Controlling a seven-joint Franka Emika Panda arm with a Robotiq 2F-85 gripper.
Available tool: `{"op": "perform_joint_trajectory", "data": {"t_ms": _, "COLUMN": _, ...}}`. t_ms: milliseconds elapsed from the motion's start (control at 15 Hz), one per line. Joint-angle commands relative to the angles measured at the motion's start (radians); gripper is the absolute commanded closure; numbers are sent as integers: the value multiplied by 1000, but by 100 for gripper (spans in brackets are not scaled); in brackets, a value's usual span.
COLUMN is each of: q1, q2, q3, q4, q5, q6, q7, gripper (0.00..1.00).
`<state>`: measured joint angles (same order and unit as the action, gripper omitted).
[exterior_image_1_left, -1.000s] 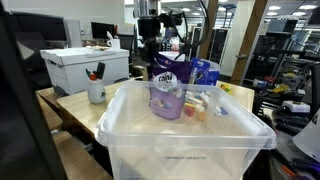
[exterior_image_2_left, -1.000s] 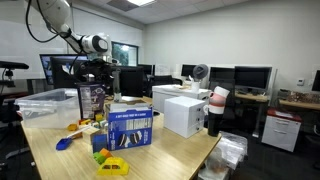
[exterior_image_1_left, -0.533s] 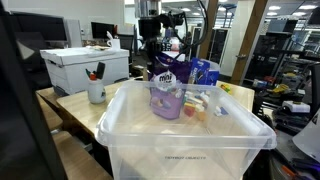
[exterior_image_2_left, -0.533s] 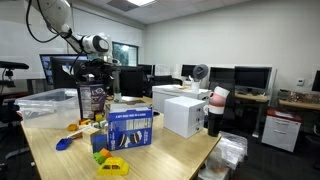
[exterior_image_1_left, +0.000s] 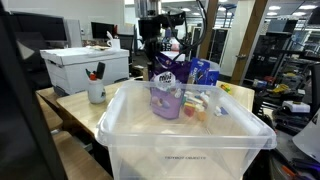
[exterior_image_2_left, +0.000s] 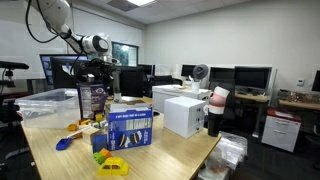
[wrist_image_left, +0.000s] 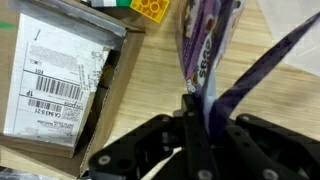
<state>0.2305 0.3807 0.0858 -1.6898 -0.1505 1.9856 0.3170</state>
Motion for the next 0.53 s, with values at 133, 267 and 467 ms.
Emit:
{"op": "perform_joint_trajectory", "data": {"t_ms": 133, "q1": 24, "q2": -7, "q3": -18, "q4": -2, "q5": -23, "q6": 9, "q7": 124, "gripper": 95}}
{"op": "perform_joint_trajectory", "data": {"t_ms": 267, "q1": 33, "q2": -4, "q3": -26, "q4": 1, "q5": -34, "q6": 9, "q7": 168, "gripper": 95}}
{"op": "perform_joint_trajectory", "data": {"t_ms": 467, "q1": 45, "q2": -1, "q3": -43, "q4": 1, "q5": -55, "q6": 15, "q7": 259, "gripper": 95}}
